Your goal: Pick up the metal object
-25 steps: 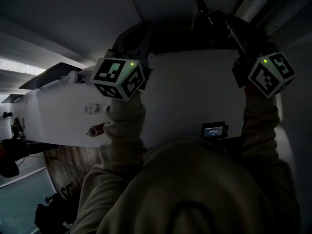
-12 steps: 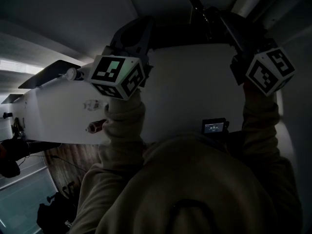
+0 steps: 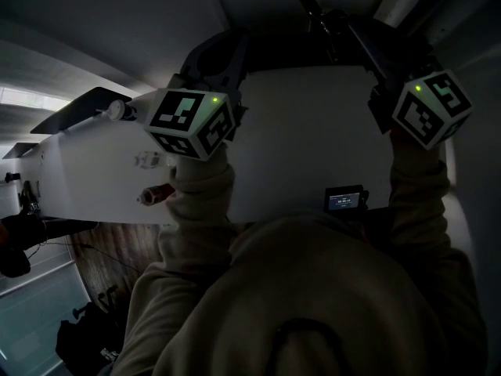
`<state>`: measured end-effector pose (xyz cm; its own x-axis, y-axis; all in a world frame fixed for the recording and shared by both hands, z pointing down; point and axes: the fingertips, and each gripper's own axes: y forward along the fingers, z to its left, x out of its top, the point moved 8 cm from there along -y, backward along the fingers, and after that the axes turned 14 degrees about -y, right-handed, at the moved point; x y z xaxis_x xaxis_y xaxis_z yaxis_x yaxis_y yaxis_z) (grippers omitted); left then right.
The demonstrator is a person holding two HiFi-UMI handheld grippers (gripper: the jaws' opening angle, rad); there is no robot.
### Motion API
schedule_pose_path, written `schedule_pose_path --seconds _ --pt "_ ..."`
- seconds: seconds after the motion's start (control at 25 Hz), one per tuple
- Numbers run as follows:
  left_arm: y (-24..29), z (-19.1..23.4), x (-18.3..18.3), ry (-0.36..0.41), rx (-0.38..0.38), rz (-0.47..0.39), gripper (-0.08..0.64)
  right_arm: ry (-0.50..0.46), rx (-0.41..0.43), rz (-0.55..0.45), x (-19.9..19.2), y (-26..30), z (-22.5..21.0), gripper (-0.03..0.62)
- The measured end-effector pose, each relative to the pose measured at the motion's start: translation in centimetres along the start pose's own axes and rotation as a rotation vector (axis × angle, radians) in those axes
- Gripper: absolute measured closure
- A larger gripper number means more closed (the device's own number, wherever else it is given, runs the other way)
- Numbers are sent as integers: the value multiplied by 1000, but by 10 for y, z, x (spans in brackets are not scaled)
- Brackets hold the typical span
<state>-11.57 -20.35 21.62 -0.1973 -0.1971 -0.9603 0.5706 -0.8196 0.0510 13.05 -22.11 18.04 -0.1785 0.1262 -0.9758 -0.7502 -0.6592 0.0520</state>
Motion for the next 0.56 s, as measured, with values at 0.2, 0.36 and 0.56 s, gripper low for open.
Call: schedule_pose_path --seconds 0.2,0.36,0.56 --pt "-1 -1 -4 -12 4 10 557 3 4 9 0 0 0 566" --pt "-2 0 -4 -14 9 7 557 -1 3 9 -1 0 0 566" --pt "0 -1 -5 -14 5 6 557 -8 11 21 -1 1 0 566"
